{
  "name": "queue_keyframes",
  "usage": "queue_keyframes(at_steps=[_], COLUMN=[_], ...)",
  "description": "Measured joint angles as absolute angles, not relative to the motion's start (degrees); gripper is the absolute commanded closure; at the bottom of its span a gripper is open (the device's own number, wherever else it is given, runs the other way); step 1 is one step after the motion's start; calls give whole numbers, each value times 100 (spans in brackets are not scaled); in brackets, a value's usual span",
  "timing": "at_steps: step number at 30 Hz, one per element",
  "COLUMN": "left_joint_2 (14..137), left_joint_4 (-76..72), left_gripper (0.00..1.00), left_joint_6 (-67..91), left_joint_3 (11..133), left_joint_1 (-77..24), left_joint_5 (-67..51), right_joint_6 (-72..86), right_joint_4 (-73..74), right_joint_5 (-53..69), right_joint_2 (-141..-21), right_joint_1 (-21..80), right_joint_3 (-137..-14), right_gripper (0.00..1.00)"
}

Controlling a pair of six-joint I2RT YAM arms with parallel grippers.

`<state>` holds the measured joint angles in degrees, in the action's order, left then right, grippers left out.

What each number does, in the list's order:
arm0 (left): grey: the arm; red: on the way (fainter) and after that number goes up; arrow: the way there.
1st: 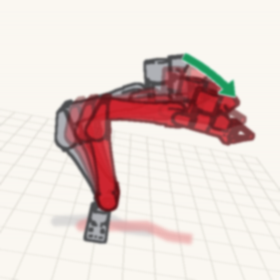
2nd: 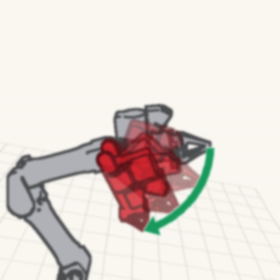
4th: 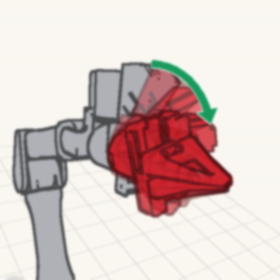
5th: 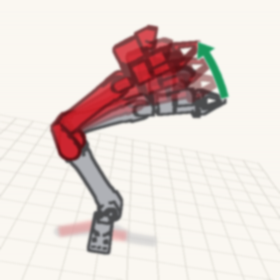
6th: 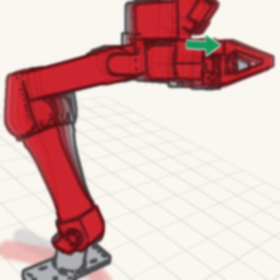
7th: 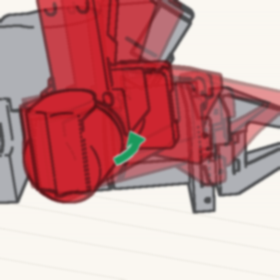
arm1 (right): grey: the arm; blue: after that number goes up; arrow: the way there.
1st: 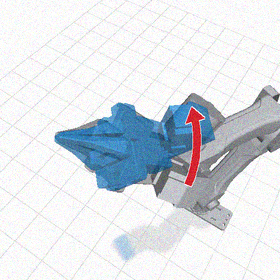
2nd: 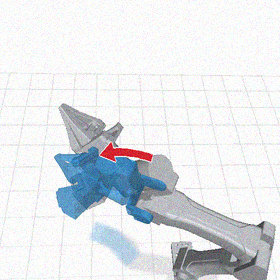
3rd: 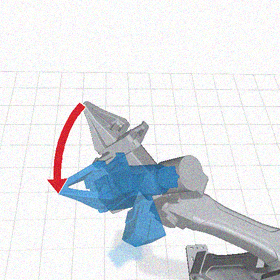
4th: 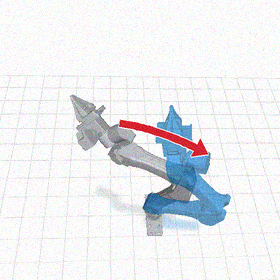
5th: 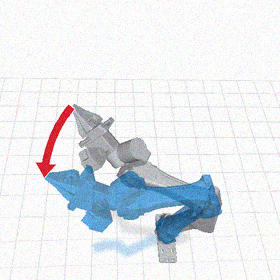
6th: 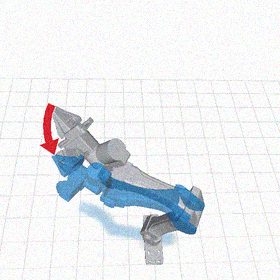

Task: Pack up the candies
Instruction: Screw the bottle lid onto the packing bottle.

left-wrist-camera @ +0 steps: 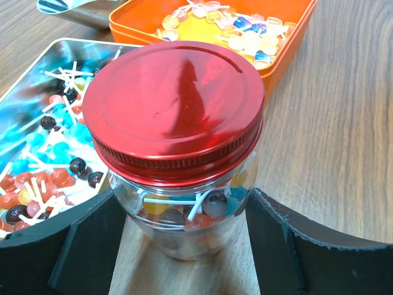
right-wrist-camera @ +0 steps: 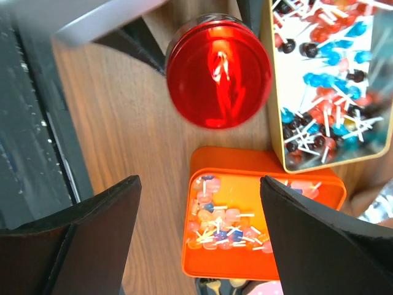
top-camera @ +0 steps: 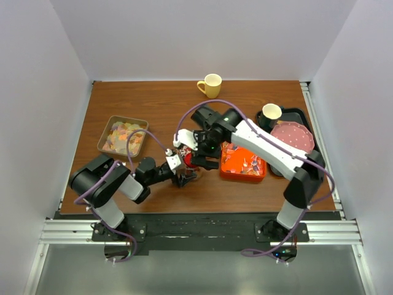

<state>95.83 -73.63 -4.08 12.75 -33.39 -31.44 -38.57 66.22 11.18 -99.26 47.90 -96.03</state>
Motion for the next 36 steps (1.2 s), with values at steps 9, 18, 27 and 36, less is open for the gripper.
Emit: queue_keyframes(at_steps=[9, 18, 27, 36], left_joint_2=[9618, 10335, 11098, 11738], left_joint_4=[-7411, -8217, -8652, -8593], left_gripper=[66, 27, 19, 0], left_joint_6=[-637, -635, -454, -495], left_joint_3=[1284, 1435, 1925, 2038], left_joint_1=[-3684, -3916, -4136, -4246], left_joint_5=[-3103, -3131, -3046, -2746], right_joint_6=[-3518, -3343, -3771, -4241], right_joint_4=[5649, 5122, 5057, 4818], right_joint_5=[1363, 1573, 1944, 2290], right_joint_2=[-8705, -8838, -8796, -8722], right_joint_1=[4340, 4053, 3874, 3865], right_joint_3=[-8567, -8324, -7905, -7653], right_gripper=[16, 16, 15, 15])
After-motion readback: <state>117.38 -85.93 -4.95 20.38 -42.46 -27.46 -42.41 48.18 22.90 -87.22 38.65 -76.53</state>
